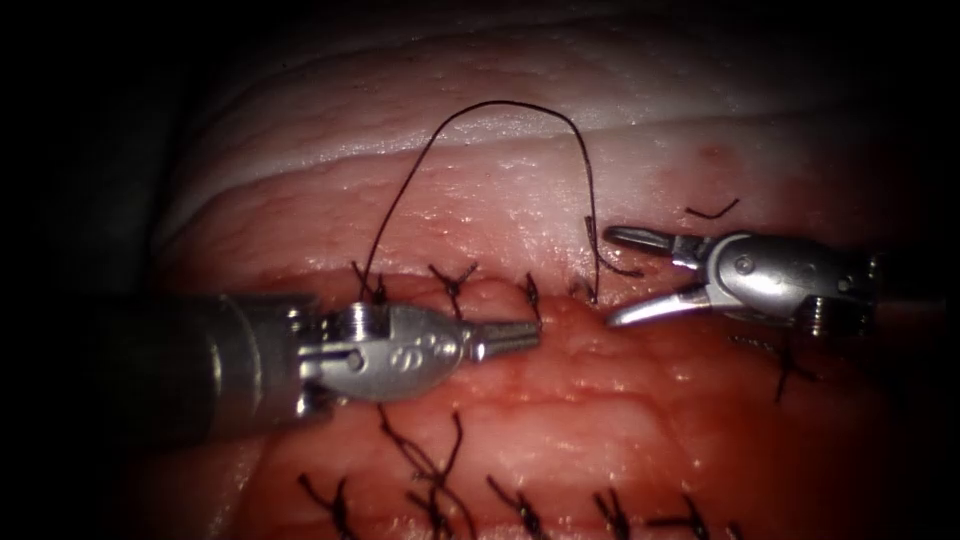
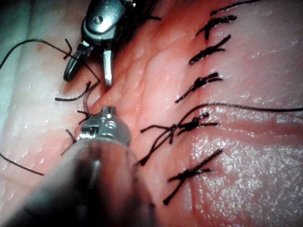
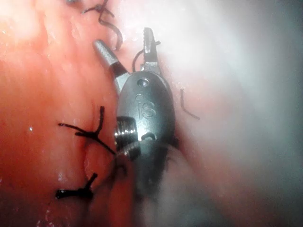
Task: Wound Closure
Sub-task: Drive needle through tissue above incision with right hand
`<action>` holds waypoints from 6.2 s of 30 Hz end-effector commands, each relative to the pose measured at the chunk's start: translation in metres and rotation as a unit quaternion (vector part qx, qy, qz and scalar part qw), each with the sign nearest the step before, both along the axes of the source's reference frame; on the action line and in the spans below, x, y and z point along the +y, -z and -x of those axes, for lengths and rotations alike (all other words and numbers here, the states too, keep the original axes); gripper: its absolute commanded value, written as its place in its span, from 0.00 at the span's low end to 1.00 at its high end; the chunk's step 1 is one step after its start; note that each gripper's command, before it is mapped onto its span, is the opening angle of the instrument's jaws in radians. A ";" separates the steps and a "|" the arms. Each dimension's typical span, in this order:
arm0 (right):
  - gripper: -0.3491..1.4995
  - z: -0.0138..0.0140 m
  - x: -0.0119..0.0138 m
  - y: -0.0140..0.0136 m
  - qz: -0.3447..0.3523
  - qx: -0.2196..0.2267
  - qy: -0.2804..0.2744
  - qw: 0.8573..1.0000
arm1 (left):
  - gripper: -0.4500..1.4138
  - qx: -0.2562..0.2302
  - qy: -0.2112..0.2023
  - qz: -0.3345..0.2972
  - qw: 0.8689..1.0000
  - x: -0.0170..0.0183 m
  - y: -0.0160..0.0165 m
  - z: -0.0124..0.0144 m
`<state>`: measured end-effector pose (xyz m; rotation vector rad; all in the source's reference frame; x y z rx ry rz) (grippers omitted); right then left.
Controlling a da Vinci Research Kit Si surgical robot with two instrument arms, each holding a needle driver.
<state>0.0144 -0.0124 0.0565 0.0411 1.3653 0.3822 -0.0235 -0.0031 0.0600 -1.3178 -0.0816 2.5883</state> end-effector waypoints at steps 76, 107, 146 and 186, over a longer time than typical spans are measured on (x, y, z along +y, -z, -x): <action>0.00 -0.0051 0.0029 -0.0015 0.137 0.050 -0.008 0.989 | 0.03 0.012 -0.009 -0.024 1.000 -0.0019 -0.0041 0.0036; 0.00 -0.0053 0.0060 -0.0041 -0.142 0.048 0.006 0.989 | 0.05 0.023 -0.010 -0.016 1.000 -0.0029 -0.0074 0.0041; 0.00 -0.0059 0.0079 -0.0041 -0.159 0.070 -0.050 0.984 | 0.06 0.024 -0.010 -0.023 0.999 -0.0028 -0.0083 0.0032; 0.00 -0.0062 -0.0005 -0.0011 -0.454 0.076 0.031 0.887 | 0.05 0.023 -0.012 -0.026 0.999 -0.0025 -0.0080 0.0030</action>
